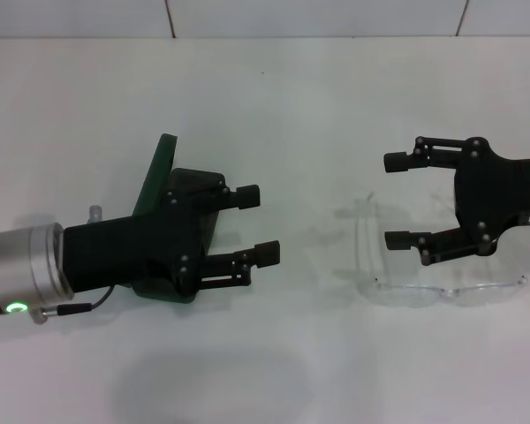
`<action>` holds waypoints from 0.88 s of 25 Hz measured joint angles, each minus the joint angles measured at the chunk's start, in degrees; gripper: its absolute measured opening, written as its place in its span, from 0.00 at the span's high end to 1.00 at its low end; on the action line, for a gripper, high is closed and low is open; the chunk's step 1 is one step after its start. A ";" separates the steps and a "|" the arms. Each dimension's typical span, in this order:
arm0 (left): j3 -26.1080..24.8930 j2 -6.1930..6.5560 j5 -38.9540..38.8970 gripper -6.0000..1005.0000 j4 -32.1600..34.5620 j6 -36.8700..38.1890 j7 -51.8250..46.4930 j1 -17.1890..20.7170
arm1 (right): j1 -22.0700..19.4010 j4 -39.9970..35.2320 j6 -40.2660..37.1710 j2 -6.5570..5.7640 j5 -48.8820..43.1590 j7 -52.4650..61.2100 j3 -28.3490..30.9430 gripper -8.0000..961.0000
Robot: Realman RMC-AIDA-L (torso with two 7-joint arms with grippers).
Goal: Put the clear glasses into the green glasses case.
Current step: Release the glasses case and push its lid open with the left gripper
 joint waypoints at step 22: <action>-4.29 2.35 9.63 0.25 22.03 -6.43 -37.09 0.20 | -0.62 -1.24 0.99 0.37 -0.03 -1.59 0.14 0.09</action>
